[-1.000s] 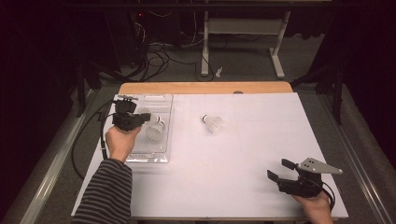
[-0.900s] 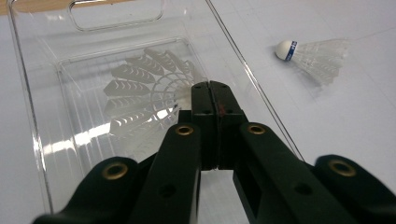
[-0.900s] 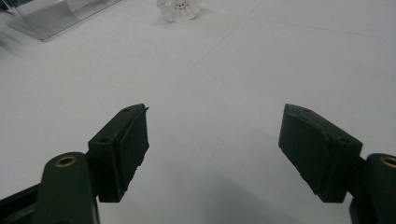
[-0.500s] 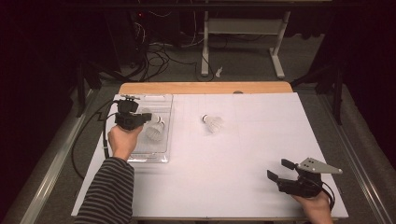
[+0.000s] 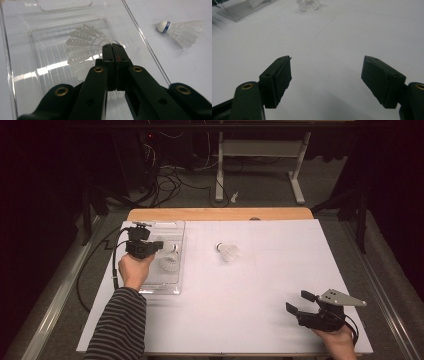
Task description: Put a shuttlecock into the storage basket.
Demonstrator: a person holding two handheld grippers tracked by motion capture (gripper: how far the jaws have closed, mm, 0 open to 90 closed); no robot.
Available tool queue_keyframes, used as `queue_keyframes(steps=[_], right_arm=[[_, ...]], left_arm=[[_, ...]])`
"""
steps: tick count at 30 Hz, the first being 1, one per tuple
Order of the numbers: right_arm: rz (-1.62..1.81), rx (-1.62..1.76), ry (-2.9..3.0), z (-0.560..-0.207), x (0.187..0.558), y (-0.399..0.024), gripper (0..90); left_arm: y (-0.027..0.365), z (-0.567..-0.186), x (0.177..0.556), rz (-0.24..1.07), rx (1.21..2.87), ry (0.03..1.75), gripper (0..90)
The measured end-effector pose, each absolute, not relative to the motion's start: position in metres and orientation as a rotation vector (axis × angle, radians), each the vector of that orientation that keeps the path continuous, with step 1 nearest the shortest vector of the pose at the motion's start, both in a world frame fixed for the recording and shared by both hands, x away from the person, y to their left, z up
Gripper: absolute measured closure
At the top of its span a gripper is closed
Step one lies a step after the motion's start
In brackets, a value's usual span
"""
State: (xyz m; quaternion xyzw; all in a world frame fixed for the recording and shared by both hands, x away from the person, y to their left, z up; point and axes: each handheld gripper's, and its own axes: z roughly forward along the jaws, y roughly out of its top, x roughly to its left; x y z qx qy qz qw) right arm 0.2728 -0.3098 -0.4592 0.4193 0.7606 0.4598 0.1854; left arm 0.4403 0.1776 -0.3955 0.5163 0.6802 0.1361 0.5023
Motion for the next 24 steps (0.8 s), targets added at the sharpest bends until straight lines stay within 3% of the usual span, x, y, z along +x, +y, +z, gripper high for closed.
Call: queue_keyframes(steps=[9,24], right_arm=[[1.294,1.181,2.144,-0.4593,0.2729,-0.3098,24.6],[1.294,1.181,2.143,-0.4591,0.2727,-0.3099,24.6]], left_arm=[[0.1787,-0.4016,0.4417,0.321,1.256,1.661,83.5],[0.1769,-0.3951,0.4340,0.350,1.264,1.639,59.0]])
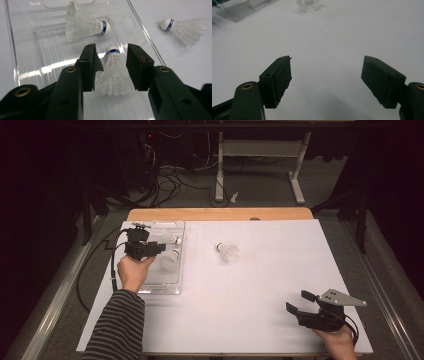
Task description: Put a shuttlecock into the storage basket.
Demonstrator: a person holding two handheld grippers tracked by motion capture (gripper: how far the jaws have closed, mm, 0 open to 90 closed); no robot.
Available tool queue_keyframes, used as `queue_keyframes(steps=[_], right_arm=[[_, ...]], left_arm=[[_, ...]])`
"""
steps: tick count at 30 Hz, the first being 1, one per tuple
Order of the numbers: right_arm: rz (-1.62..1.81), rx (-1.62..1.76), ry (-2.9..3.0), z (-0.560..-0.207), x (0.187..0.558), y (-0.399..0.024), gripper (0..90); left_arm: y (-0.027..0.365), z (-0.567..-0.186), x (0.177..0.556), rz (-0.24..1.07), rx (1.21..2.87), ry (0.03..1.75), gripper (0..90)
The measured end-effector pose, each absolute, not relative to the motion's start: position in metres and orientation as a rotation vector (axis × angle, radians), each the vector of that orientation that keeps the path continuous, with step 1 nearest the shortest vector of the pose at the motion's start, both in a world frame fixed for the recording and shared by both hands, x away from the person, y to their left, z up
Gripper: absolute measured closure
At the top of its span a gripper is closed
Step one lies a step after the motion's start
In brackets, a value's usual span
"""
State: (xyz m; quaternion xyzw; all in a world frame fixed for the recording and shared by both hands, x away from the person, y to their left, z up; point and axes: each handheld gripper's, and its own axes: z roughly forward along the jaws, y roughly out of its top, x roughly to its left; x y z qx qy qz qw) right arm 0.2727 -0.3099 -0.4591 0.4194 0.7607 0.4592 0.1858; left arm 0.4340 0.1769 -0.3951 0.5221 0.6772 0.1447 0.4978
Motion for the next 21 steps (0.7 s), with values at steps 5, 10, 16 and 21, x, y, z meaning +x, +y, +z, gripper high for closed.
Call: queue_keyframes(steps=[5,10,16,21], right_arm=[[1.294,1.182,2.143,-0.459,0.273,-0.310,24.6],[1.294,1.182,2.142,-0.459,0.273,-0.310,24.6],[1.294,1.184,2.142,-0.459,0.273,-0.310,24.6],[1.294,1.184,2.143,-0.459,0.273,-0.310,24.6]], left_arm=[[0.173,-0.394,0.430,0.358,1.275,1.631,53.7],[0.171,-0.395,0.426,0.360,1.288,1.628,50.1],[0.169,-0.397,0.422,0.363,1.303,1.622,46.7],[0.169,-0.398,0.417,0.363,1.312,1.619,44.4]])
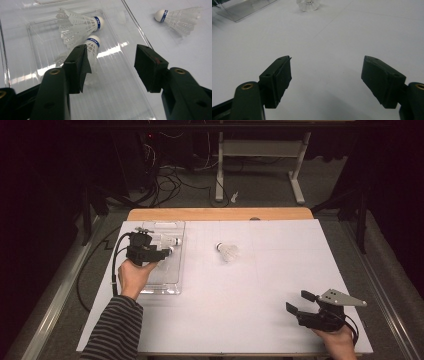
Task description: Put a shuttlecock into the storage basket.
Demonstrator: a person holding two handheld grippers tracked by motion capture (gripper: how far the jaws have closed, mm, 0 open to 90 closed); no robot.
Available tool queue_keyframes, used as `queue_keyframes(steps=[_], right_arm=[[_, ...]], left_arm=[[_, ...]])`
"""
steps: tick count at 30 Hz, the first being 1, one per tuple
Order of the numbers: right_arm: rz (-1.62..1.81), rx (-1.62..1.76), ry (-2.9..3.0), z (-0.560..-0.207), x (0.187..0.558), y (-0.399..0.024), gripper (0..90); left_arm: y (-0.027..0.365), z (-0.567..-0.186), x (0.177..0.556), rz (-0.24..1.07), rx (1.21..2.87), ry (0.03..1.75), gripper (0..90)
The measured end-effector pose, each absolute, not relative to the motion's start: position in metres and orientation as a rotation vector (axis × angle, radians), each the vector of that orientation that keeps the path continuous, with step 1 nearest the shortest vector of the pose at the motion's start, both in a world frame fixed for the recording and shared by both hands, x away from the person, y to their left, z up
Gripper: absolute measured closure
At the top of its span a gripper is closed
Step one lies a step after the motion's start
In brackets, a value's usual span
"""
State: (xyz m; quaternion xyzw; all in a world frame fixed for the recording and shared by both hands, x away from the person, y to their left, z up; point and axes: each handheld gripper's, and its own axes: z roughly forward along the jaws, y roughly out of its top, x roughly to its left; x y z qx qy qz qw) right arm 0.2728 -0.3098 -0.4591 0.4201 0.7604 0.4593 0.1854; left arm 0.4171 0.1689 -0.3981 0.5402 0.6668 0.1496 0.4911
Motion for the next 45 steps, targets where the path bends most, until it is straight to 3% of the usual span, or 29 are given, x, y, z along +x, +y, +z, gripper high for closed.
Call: queue_keyframes(steps=[9,45], right_arm=[[1.294,1.186,2.140,-0.459,0.273,-0.310,24.6],[1.295,1.185,2.140,-0.459,0.273,-0.310,24.6]], left_arm=[[0.167,-0.398,0.408,0.372,1.323,1.598,40.5],[0.154,-0.394,0.381,0.368,1.371,1.480,41.2]])
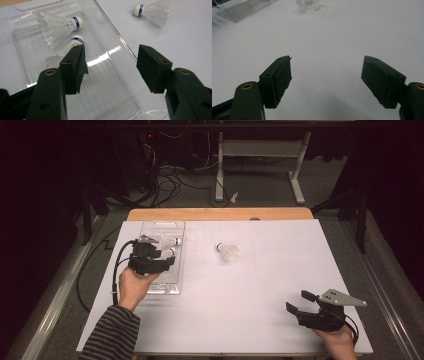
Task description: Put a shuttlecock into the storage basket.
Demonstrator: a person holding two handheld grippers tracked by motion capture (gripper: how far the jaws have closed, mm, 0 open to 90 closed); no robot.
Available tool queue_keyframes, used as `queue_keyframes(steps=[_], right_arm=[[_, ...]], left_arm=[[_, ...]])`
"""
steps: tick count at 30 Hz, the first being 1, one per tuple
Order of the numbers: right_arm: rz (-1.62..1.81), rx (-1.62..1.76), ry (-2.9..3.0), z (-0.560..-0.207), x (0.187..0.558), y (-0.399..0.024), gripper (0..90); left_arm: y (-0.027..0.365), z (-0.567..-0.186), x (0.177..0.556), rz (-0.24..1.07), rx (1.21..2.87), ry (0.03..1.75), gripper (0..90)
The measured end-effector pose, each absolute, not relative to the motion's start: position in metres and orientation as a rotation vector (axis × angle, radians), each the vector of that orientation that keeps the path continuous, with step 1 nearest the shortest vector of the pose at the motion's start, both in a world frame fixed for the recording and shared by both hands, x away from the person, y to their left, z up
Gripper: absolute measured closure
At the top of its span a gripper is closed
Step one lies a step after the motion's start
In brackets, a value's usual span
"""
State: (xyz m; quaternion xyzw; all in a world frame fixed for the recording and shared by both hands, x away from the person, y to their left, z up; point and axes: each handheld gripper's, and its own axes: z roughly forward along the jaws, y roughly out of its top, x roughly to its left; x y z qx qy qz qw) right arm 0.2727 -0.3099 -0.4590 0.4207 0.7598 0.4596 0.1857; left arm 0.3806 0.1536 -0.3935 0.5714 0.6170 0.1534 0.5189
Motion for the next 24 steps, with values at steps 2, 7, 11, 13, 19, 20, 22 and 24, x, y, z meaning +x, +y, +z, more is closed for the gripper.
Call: queue_keyframes(steps=[2,7,11,13,19,20,22,24], right_arm=[[1.295,1.188,2.140,-0.459,0.273,-0.310,24.6],[1.295,1.187,2.141,-0.459,0.273,-0.310,24.6],[1.295,1.191,2.140,-0.459,0.273,-0.310,24.6],[1.295,1.190,2.141,-0.459,0.273,-0.310,24.6],[1.297,1.192,2.138,-0.459,0.273,-0.310,24.6],[1.297,1.192,2.138,-0.459,0.273,-0.310,24.6],[1.296,1.192,2.140,-0.459,0.273,-0.310,24.6],[1.297,1.191,2.140,-0.459,0.273,-0.310,24.6]], left_arm=[[0.154,-0.394,0.379,0.364,1.366,1.477,41.2],[0.155,-0.393,0.374,0.370,1.359,1.465,41.1],[0.155,-0.392,0.370,0.370,1.350,1.459,41.0],[0.156,-0.392,0.368,0.374,1.349,1.454,40.8],[0.158,-0.391,0.360,0.380,1.345,1.439,40.6],[0.158,-0.391,0.359,0.381,1.341,1.436,40.6],[0.158,-0.390,0.356,0.388,1.342,1.427,40.4],[0.159,-0.390,0.354,0.389,1.337,1.421,40.1]])
